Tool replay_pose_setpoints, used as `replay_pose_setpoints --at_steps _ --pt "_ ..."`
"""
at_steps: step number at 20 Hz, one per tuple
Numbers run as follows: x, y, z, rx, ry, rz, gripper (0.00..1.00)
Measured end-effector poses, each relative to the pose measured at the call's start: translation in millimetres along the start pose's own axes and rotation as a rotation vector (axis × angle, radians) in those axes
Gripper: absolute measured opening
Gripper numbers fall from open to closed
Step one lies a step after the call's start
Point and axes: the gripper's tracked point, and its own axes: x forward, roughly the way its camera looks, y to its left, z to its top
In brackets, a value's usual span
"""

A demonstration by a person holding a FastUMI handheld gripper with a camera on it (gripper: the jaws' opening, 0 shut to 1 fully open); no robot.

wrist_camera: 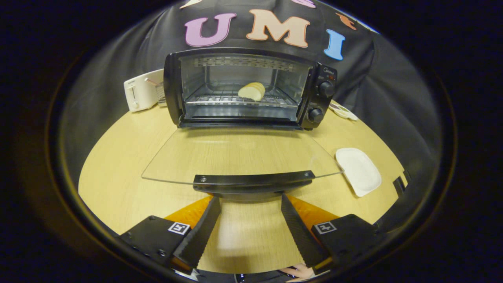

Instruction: Open the toaster oven, put the food inside, and close the toaster oven door.

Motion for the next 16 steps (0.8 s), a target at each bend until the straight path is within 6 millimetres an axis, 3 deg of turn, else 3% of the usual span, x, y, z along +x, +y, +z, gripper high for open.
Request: replay_pose_setpoints --at_steps 7,16 --pt "-15 -6 36 0.023 -0.065 -0.016 0.99" --pt "-24 3 127 0.179 -0.188 0.072 0.98"
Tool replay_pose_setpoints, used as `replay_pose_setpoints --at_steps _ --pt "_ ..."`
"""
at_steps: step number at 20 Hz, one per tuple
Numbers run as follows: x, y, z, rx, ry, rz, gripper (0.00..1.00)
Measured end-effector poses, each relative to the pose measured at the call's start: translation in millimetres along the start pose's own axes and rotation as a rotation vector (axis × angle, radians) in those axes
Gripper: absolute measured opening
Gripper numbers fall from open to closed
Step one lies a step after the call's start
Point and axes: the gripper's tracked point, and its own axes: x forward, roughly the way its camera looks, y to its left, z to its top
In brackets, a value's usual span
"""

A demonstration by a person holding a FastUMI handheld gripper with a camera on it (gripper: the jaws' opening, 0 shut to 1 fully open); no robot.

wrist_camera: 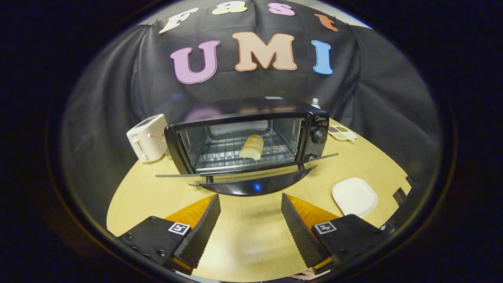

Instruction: Open the toaster oven, put the food inside, and close the toaster oven door.

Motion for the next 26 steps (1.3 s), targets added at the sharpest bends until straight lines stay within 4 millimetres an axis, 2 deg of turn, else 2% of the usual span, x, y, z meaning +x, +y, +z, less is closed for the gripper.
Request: replay_pose_setpoints --at_steps 8,11,14,18,23,26 --pt "16 9 60 0.041 -0.108 0.048 0.98" --pt "11 -2 73 0.0 -0.151 0.027 0.98" --pt "-3 -10 90 -0.06 -0.219 0.014 0.98" --pt "-29 -7 118 -0.139 -0.343 0.025 0.98" --pt "-62 16 138 -0.276 -0.451 0.042 0.98" --pt "-78 44 147 -0.274 -0.49 0.109 0.98"
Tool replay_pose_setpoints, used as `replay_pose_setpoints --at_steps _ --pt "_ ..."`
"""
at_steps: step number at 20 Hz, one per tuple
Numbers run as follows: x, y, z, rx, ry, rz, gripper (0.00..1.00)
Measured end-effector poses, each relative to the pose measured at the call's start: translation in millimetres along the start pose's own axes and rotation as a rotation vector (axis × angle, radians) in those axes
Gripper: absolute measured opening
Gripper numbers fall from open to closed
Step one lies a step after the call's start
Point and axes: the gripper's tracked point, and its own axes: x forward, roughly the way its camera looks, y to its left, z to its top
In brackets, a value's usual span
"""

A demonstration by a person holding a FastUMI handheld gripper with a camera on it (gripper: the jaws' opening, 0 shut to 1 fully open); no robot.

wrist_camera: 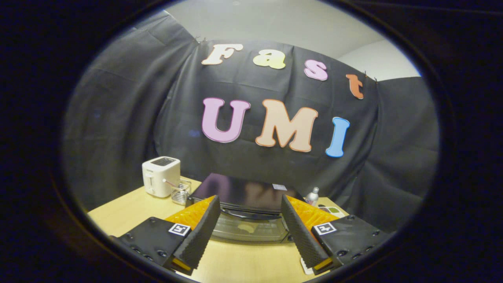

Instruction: Open the toaster oven, put the food inside, and close the toaster oven door.

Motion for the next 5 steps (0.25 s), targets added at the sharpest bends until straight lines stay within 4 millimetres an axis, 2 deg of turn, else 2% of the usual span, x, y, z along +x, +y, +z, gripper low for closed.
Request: replay_pose_setpoints --at_steps 5 --pt "-11.0 15.5 12.5 0.044 -0.013 0.047 0.98"
